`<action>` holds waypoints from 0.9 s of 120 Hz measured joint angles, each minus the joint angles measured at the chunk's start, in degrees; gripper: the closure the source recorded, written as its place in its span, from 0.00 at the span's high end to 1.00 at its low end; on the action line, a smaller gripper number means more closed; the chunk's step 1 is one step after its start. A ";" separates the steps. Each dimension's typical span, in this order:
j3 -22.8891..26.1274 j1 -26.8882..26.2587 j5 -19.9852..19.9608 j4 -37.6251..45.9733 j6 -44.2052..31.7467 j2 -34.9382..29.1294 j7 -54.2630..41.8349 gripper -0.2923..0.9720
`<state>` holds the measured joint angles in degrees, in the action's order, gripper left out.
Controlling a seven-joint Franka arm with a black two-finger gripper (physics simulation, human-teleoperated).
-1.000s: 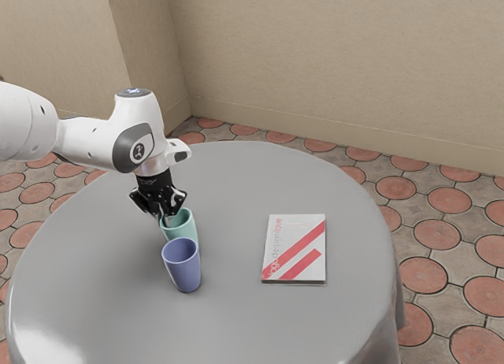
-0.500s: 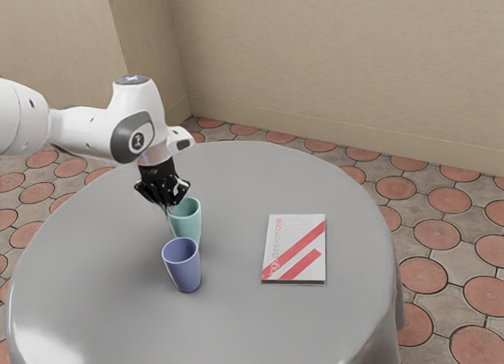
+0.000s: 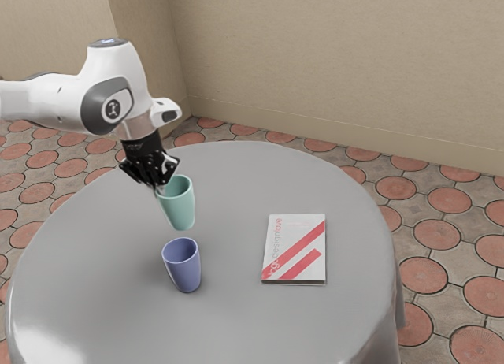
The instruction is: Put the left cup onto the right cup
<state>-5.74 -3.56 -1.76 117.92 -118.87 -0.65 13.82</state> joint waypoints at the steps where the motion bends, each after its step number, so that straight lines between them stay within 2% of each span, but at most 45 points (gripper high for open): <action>1: 0.04 -0.03 -0.01 0.14 0.09 -0.18 0.08 0.15; 41: 2.44 -0.04 -0.10 5.82 1.73 -6.10 3.88 0.15; 108: 3.90 0.39 -0.06 9.62 0.53 -7.63 8.69 0.15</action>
<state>-1.85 -3.17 -1.83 127.55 -118.35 -8.29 22.51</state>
